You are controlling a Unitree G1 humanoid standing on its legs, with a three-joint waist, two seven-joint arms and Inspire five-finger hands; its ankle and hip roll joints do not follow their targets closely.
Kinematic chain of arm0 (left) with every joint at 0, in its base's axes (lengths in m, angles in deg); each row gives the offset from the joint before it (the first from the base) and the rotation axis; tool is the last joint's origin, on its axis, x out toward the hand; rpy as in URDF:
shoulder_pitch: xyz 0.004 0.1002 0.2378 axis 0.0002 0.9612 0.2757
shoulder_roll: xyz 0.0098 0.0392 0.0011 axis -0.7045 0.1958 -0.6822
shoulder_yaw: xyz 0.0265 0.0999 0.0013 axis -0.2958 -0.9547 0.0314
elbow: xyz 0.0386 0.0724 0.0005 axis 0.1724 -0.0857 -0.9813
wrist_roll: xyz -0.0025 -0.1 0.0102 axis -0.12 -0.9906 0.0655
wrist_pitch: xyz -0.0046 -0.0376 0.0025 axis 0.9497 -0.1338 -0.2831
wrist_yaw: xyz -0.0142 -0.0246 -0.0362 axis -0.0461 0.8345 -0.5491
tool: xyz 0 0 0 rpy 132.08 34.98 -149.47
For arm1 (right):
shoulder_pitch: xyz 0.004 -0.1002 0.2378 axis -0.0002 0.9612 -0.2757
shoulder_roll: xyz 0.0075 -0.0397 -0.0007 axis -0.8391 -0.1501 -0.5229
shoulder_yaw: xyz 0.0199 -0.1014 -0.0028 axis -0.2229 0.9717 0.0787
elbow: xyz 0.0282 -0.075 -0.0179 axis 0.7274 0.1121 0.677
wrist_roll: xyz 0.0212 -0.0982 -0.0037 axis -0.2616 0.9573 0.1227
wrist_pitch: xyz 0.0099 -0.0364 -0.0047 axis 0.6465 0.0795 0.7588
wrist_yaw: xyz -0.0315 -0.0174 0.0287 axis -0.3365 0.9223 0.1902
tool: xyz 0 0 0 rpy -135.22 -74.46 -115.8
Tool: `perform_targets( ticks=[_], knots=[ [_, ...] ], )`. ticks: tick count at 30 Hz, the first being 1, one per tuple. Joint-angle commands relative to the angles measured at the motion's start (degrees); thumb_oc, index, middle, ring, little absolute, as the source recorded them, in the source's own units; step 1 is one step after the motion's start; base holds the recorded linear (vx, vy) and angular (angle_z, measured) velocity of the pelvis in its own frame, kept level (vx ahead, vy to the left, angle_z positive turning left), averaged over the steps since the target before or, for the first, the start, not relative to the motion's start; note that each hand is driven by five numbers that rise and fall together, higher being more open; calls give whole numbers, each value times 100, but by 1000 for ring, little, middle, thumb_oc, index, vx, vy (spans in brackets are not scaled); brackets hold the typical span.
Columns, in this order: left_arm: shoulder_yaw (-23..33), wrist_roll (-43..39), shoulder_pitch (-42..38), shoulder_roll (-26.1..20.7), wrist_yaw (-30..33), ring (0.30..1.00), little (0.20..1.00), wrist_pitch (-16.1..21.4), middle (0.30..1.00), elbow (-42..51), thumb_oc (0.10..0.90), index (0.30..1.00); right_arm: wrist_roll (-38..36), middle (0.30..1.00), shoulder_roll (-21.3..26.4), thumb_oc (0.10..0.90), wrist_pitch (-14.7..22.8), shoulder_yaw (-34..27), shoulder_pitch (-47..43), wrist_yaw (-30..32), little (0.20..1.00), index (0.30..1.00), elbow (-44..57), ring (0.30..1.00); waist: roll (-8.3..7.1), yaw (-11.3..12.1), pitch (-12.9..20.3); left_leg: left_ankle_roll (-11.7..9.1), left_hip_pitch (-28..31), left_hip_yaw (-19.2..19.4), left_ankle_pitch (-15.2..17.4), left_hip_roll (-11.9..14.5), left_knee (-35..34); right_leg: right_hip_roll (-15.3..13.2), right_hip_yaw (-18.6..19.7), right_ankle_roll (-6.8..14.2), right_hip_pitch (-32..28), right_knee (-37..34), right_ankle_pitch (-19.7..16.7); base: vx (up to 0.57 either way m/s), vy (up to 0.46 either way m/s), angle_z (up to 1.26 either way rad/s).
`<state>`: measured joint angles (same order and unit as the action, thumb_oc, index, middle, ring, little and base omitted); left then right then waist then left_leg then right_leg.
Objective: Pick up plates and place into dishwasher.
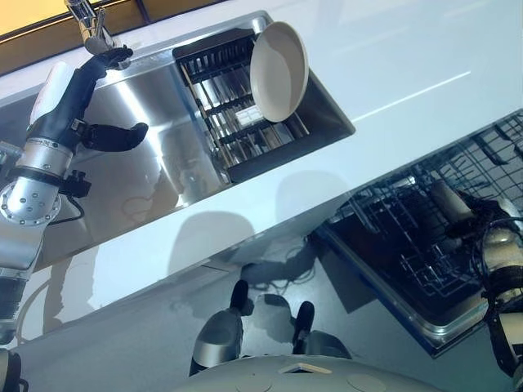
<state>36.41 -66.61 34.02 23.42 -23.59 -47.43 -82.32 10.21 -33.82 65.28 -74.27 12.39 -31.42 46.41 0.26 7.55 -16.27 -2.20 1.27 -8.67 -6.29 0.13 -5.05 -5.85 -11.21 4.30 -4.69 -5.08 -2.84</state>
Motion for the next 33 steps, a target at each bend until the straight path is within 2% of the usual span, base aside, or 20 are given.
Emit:
perform_targets(
  ticks=[1,4,8,11,16,18,20,21,23,26,27,31,33],
  knots=[
    [594,-89,-53,-46,184,900,900,560,900,491,800,900,219,900,484,800,527,-229,38,685,900,900,1135,900,68,-133,642,-80,-100,236,87,151,24,115,147,-74,63,670,473,56,31,-2],
    [784,2,159,105,115,900,900,564,900,537,800,900,477,900,378,800,958,-751,427,869,900,900,2045,900,52,-250,746,-47,13,325,153,140,9,129,226,-45,3,646,480,50,40,-7],
    [914,-34,256,119,39,900,900,568,900,515,800,900,755,900,383,800,1316,-1172,721,876,900,900,2637,900,34,-357,853,-23,93,454,161,135,5,141,283,-17,-41,612,426,-10,38,-10],
    [1016,-62,297,113,-22,900,900,559,900,520,800,900,888,900,384,800,1504,-1418,932,743,900,900,2994,900,11,-435,950,-8,145,532,199,126,5,152,328,0,-83,574,415,-12,24,-10],
    [1170,-51,353,41,-119,900,900,629,900,583,800,900,662,900,366,800,1670,-1719,1198,505,900,900,3466,900,-17,-517,1054,1,202,618,241,114,5,146,381,23,-125,548,405,-40,23,-11],
    [1275,-19,345,-36,-200,900,900,650,900,629,800,900,246,900,264,800,1784,-1830,1334,294,900,900,3714,900,-28,-569,1118,6,240,656,271,112,5,129,411,46,-143,542,393,-53,33,-7],
    [1339,16,264,-133,-264,900,900,643,900,650,800,900,-673,900,83,800,1906,-1903,1438,-176,900,900,4036,900,-24,-639,1186,15,283,712,304,106,5,111,465,66,-144,539,372,-57,52,-19],
    [1345,37,210,-156,-283,900,900,628,900,667,800,900,-1515,900,-68,800,1966,-1898,1457,-510,900,900,4217,900,-20,-673,1211,24,300,737,319,99,5,106,497,70,-141,531,359,-48,51,-21],
    [1324,115,90,-165,-288,900,900,642,900,646,800,900,-2403,900,-449,800,2015,-1833,1485,-938,900,900,4540,900,-9,-727,1244,40,334,784,353,83,5,96,560,81,-131,529,340,-43,54,-13],
    [1221,299,-162,-208,-282,900,900,645,900,554,800,900,-3450,900,-953,800,2085,-1627,1505,-1814,900,900,4920,900,12,-812,1315,67,385,893,407,66,5,73,654,112,-98,523,302,-30,70,-16],
    [1143,388,-315,-291,-283,900,900,594,900,481,800,900,-3835,900,-1158,800,2014,-1496,1537,-2341,900,900,5070,900,27,-869,1357,83,406,961,433,49,5,66,720,131,-83,500,272,-23,85,-27],
    [807,506,-745,-644,-326,900,900,493,900,167,800,900,-3916,900,-1245,800,1820,-1208,1685,-3252,900,900,5184,900,56,-1011,1432,121,436,1128,473,8,5,52,856,185,-9,490,206,-21,65,-23],
    [671,473,-891,-814,-318,900,900,411,900,64,800,900,-3950,900,-1162,800,1718,-1140,1757,-3406,900,900,5210,900,65,-1056,1450,138,443,1186,480,-2,5,44,909,203,24,511,196,-1,62,-15]
  ],
)
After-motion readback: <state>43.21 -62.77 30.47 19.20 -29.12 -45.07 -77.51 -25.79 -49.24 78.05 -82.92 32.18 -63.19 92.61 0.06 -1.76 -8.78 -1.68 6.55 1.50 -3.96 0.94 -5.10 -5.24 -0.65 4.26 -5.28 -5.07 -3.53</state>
